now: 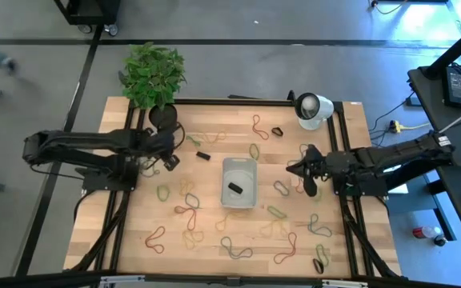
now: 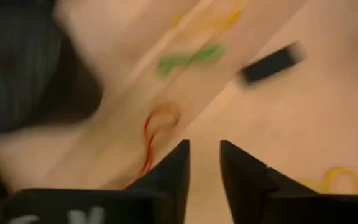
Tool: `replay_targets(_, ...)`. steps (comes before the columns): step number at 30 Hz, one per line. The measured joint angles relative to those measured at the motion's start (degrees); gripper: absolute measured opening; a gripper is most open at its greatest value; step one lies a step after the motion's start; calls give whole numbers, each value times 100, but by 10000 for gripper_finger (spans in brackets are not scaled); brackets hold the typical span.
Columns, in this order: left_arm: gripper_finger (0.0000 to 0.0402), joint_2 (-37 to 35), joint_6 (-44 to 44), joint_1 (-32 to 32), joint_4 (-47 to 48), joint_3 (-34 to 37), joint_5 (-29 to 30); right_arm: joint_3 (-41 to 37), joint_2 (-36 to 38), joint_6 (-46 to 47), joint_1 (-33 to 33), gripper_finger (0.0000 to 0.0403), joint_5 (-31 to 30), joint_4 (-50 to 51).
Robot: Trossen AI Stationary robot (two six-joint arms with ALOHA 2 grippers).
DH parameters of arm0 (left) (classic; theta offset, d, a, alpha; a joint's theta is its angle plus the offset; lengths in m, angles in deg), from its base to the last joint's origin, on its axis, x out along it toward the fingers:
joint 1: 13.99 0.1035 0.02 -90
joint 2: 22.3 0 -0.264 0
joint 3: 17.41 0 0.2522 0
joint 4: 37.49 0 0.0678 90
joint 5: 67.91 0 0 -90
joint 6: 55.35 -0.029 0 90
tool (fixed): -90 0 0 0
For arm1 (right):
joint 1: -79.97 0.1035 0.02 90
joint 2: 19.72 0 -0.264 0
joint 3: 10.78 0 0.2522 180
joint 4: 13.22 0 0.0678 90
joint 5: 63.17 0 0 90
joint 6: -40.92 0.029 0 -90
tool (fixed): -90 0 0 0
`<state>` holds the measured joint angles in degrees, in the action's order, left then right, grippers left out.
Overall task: Pick and place rubber bands into bin
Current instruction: Put the red rubber band into the gray bin
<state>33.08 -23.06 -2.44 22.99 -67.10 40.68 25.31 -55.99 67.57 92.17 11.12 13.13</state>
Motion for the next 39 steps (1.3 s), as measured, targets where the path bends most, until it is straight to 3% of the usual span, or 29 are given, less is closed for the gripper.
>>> replay_targets(4,147,576,349,585,122,1,-306,0,6,-34,-200,2,245,-6)
replay_targets(9,177,1281,428,1111,-145,1,-407,0,6,19,-331,2,335,-57)
replay_targets(16,174,2104,-104,1496,-490,1,-356,0,6,620,-386,2,315,-231)
replay_targets(26,158,3030,-728,1871,-763,-55,-503,0,4,1391,-384,2,-434,-257)
replay_targets(30,133,3110,-952,2068,-796,-80,-971,0,4,1518,-384,2,-642,-257)
replay_targets(37,17,3075,-1294,2316,-852,-71,-1588,0,4,1705,-384,2,-984,-257)
replay_targets(39,8,3075,-1260,2334,-809,-77,-1706,0,4,1809,-384,2,-1018,-257)
